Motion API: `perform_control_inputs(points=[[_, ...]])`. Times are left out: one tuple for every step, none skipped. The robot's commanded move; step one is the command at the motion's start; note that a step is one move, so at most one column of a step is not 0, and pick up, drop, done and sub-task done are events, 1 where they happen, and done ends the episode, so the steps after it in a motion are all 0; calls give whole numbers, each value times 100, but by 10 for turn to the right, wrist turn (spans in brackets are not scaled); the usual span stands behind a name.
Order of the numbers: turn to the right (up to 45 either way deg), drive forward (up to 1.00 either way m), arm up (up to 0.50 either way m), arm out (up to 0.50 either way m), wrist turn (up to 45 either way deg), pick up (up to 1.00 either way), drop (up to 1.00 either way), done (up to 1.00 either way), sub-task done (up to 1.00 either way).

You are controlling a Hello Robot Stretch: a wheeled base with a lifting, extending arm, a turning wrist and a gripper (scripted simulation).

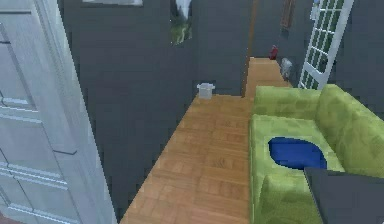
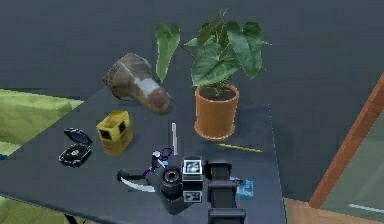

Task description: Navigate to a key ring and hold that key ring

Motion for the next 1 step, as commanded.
perform_control_inputs(points=[[0,0,0,0,0,0,0,100,0]])
